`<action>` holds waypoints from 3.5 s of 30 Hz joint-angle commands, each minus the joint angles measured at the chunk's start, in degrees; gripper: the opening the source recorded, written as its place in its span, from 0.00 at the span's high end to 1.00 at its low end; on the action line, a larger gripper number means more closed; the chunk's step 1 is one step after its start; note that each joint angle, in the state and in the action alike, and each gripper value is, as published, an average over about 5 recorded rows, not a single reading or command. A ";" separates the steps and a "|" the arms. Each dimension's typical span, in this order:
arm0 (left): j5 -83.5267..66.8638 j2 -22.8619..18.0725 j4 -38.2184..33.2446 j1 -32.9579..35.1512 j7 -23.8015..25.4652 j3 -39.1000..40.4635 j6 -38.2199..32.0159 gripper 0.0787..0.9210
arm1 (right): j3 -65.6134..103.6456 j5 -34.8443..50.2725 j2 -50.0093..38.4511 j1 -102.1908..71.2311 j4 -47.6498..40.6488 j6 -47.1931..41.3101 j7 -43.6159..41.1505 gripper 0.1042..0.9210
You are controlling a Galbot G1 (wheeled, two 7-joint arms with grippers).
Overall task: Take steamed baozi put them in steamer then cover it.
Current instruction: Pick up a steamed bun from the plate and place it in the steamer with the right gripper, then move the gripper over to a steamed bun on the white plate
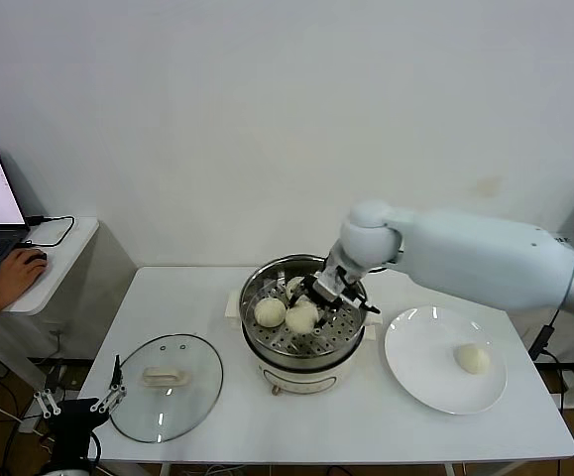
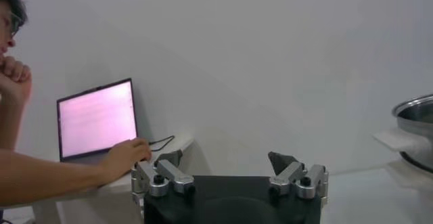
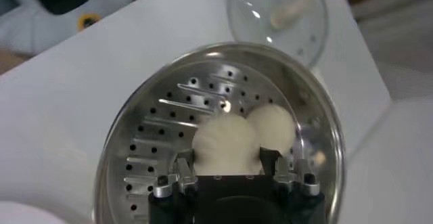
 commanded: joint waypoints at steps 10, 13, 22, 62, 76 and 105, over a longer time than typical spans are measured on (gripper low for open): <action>-0.10 0.00 0.35 0.04 -0.05 -0.22 -0.39 0.12 | -3.27 -4.69 3.01 -0.27 0.04 8.38 -1.59 0.38; -0.07 0.09 0.31 0.09 0.18 -0.15 -0.36 0.12 | -3.04 -4.56 2.82 -0.18 0.55 8.41 -1.30 0.36; -0.02 0.41 0.14 -0.01 0.46 -0.01 -0.17 0.12 | 0.37 -1.69 -1.66 1.47 1.75 7.78 -0.57 0.13; -0.14 4.49 -0.99 -0.80 0.28 2.33 1.24 0.12 | 56.69 -15.83 -35.96 -55.26 -7.81 -16.40 -0.56 0.12; 0.31 3.57 -0.67 -0.27 0.26 1.64 1.30 0.12 | 56.92 -19.21 -28.33 -57.39 -14.45 -16.43 0.07 0.12; 0.37 3.08 -0.54 -0.10 0.29 1.33 1.22 0.12 | 56.71 -20.43 -24.82 -55.19 -18.36 -16.20 -0.61 0.32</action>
